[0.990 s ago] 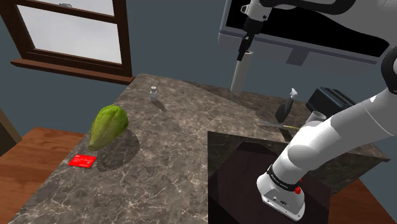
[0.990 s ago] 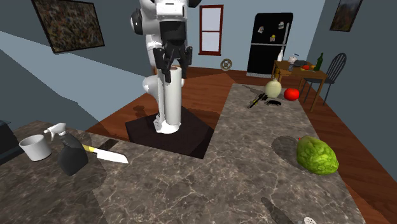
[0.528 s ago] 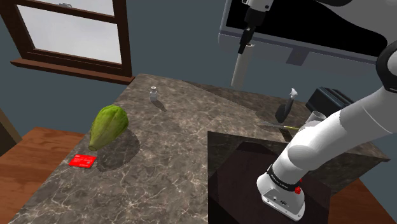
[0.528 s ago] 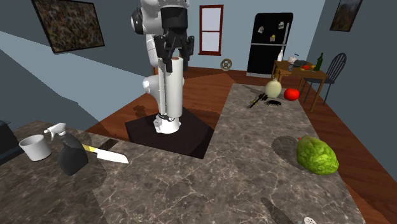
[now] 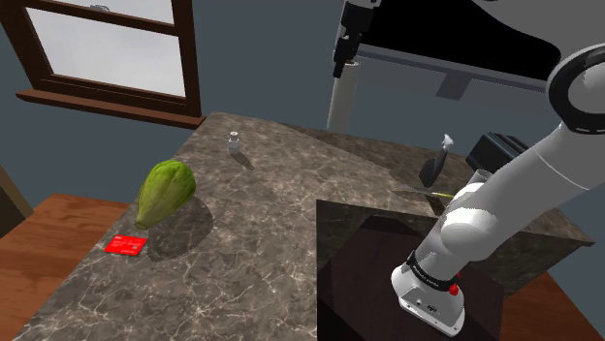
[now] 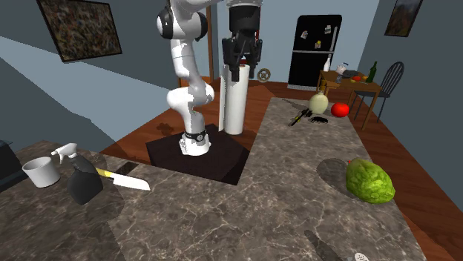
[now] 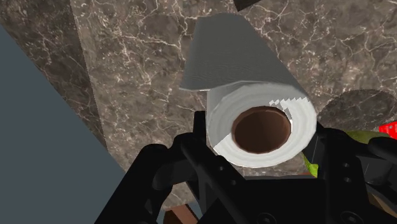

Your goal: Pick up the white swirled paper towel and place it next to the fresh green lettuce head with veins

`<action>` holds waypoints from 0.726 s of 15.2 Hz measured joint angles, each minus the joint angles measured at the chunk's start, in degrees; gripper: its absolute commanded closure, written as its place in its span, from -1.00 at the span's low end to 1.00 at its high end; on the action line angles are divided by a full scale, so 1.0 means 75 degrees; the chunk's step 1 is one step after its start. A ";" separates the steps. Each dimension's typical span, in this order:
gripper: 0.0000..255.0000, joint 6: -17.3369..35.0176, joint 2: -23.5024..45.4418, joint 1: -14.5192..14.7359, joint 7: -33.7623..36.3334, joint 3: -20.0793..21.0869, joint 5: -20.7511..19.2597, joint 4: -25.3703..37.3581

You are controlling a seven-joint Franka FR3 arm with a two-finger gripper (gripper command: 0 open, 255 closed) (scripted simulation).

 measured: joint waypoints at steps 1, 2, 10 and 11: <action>1.00 -0.0009 0.0128 0.0053 0.0149 0.0096 0.0014 0.0129; 1.00 0.0000 0.0290 0.0107 0.0297 0.0190 0.0025 0.0280; 1.00 -0.0289 0.1798 0.0657 0.1617 0.0981 -0.0057 0.2017; 1.00 -0.0360 0.2048 0.0752 0.1802 0.1082 -0.0099 0.2326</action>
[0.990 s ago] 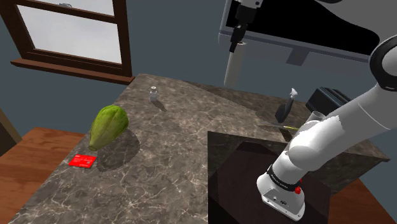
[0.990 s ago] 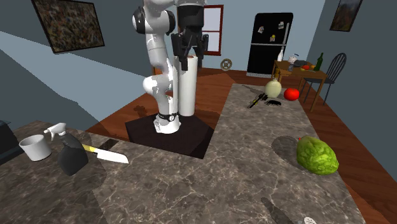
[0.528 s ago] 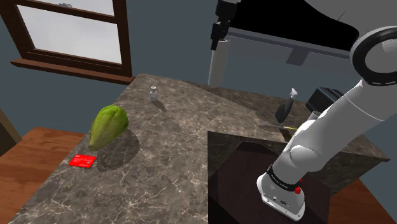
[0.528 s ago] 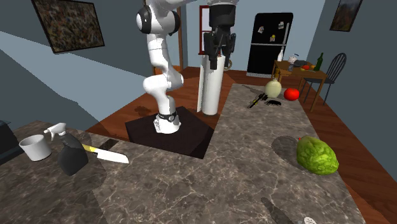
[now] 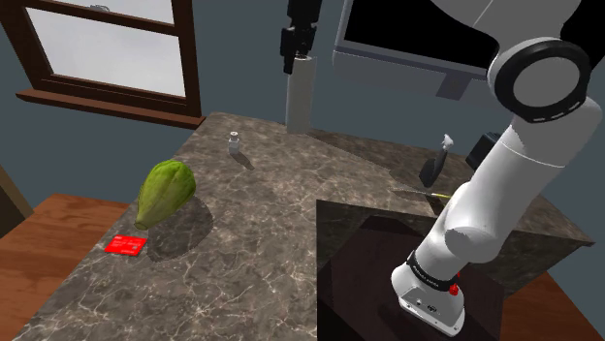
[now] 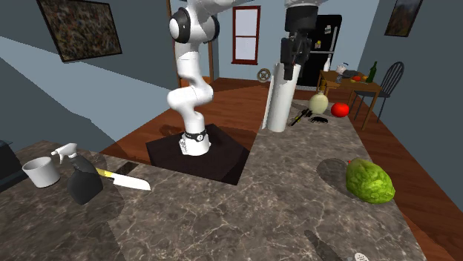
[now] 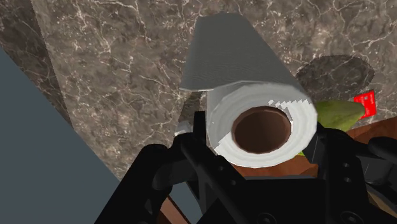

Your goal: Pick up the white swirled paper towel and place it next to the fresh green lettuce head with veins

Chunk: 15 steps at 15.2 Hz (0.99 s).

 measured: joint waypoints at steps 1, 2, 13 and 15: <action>1.00 -0.0140 0.0307 0.0094 0.0168 0.0091 -0.0052 0.0433; 1.00 -0.0185 0.0495 0.0165 0.0288 0.0150 -0.0086 0.0658; 1.00 -0.0563 0.2505 0.0978 0.1285 0.0533 -0.0558 0.2951; 1.00 -0.0266 0.2355 0.0930 0.1289 0.0530 -0.0522 0.2507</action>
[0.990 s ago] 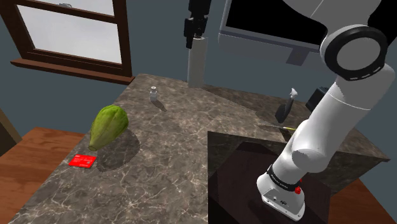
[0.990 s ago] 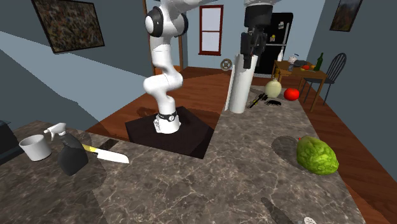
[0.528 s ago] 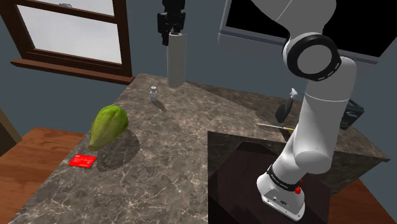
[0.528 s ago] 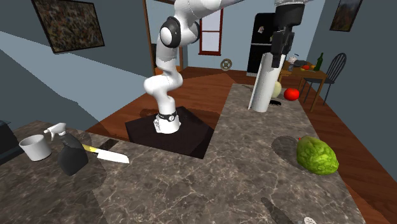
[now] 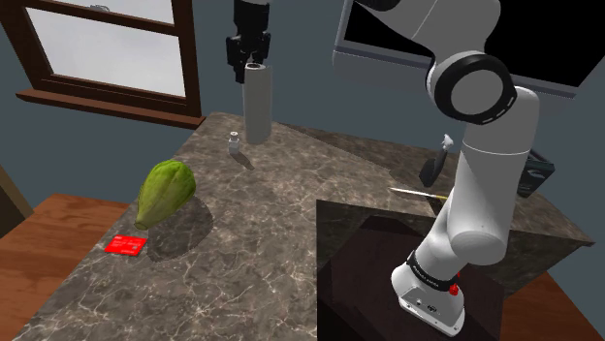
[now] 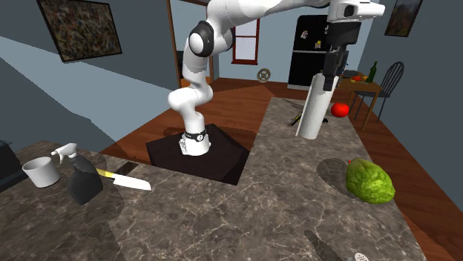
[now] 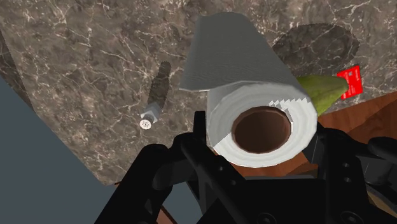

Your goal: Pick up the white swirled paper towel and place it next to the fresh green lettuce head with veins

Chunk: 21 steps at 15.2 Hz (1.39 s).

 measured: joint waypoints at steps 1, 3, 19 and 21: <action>1.00 0.0155 -0.0082 -0.0015 0.0014 0.0002 0.0016 -0.0236; 1.00 0.0414 -0.0229 -0.0040 0.0035 0.0006 0.0047 -0.0643; 1.00 0.2348 -0.0797 -0.0187 0.0106 -0.0018 0.0157 -0.3136; 1.00 0.2547 -0.0807 -0.0195 0.0114 -0.0022 0.0156 -0.3344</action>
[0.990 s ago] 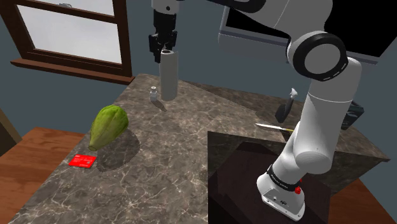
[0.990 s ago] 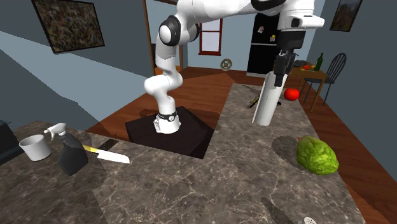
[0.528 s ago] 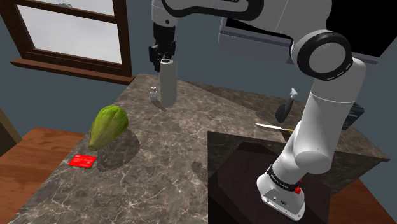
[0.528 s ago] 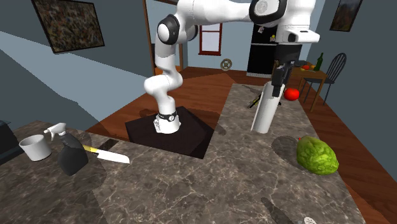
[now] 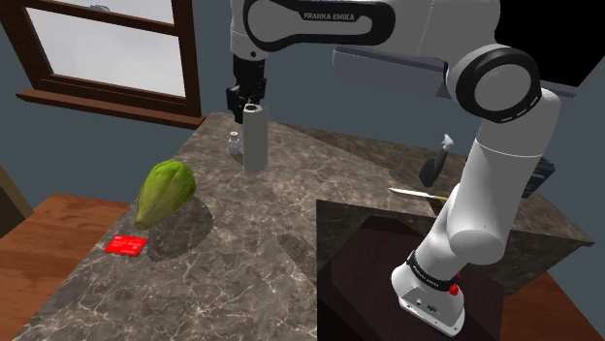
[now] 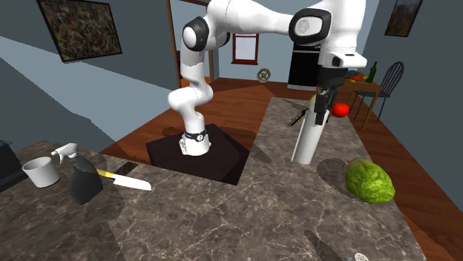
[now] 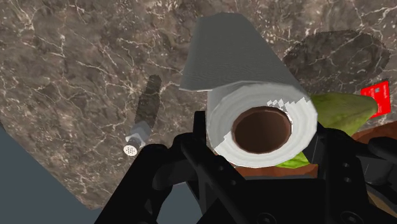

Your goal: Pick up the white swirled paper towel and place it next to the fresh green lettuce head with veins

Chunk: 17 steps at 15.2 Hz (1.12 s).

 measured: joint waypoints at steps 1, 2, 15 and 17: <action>1.00 0.0122 -0.0022 -0.0015 -0.0010 -0.0007 0.0004 -0.0143; 1.00 0.0228 -0.0048 -0.0020 -0.0003 -0.0009 0.0006 -0.0276; 1.00 0.1538 0.0025 -0.0042 0.0098 -0.0029 -0.0045 -0.1516; 1.00 0.1733 0.0077 -0.0038 0.0125 -0.0031 -0.0063 -0.1661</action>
